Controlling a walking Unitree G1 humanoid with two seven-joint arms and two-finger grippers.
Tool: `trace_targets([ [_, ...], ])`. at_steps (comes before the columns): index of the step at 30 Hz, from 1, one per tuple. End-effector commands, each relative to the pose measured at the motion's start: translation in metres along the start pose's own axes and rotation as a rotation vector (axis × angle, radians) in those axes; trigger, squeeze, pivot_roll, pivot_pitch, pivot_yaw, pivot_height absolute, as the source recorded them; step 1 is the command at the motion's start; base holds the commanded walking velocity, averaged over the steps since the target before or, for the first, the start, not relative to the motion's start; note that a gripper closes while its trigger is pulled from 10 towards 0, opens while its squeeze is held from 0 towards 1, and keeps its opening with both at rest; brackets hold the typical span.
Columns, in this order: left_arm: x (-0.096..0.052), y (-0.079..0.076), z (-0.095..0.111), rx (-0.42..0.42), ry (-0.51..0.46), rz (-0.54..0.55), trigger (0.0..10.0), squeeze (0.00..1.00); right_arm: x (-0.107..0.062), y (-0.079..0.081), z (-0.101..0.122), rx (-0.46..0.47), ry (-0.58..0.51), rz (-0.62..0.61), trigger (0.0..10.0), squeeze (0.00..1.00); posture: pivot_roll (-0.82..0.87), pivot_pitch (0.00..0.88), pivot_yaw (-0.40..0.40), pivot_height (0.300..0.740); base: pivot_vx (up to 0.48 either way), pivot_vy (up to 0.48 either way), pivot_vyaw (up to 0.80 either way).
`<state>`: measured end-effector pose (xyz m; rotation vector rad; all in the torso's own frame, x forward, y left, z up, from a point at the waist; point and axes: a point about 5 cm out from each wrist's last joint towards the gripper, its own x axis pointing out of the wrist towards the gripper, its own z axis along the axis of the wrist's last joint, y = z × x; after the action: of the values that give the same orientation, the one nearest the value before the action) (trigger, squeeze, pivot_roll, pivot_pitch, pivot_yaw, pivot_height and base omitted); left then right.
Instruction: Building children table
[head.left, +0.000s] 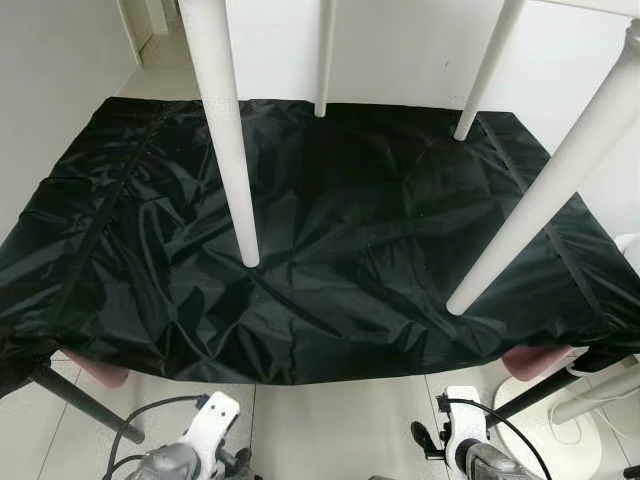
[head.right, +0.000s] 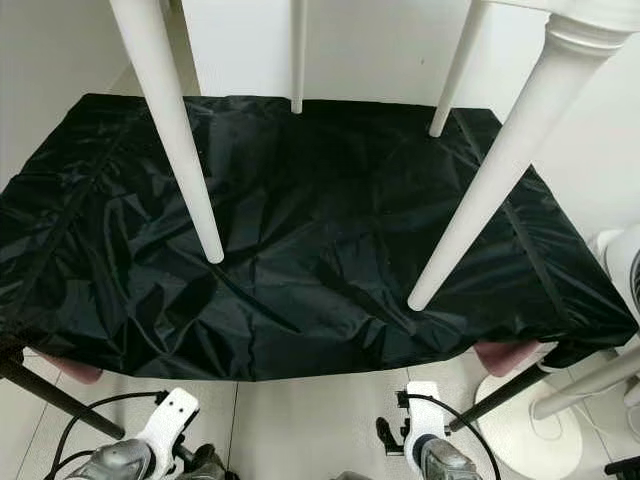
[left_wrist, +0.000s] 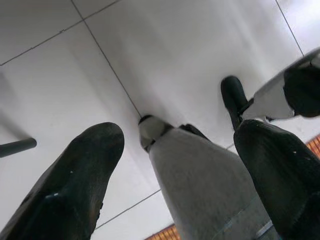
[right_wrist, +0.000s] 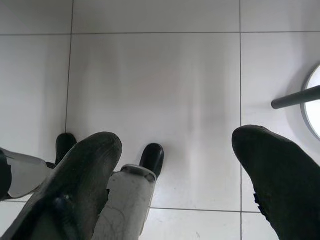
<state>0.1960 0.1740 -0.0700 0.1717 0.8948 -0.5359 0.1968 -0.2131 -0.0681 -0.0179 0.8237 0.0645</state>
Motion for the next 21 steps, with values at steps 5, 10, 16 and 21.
trace_targets([
  [5, -0.001, 0.014, -0.004, -0.039, 0.03, 0.362, 10.0, 0.0, 0.002, 0.009, 0.0, -0.022, 0.001, 0.019, 10.0, 0.0, 0.01, 0.06, -0.013, 0.74, 0.0, 0.0, 0.0],
  [10, 0.004, 0.005, -0.002, -0.041, 0.031, 0.324, 10.0, 0.0, 0.004, 0.021, -0.005, -0.041, 0.024, 0.03, 10.0, 0.0, 0.01, 0.04, -0.005, 0.74, 0.0, 0.0, 0.0],
  [16, 0.004, 0.005, -0.008, -0.095, 0.06, 0.326, 10.0, 0.0, 0.004, 0.03, -0.01, -0.028, 0.043, 0.041, 10.0, 0.0, 0.01, 0.015, 0.007, 0.74, 0.0, 0.0, 0.0],
  [21, 0.002, 0.002, -0.017, -0.141, 0.081, 0.318, 10.0, 0.0, 0.0, 0.025, -0.022, 0.026, 0.069, 0.011, 10.0, 0.0, -0.01, 0.0, 0.019, 0.74, 0.0, 0.0, 0.0],
])
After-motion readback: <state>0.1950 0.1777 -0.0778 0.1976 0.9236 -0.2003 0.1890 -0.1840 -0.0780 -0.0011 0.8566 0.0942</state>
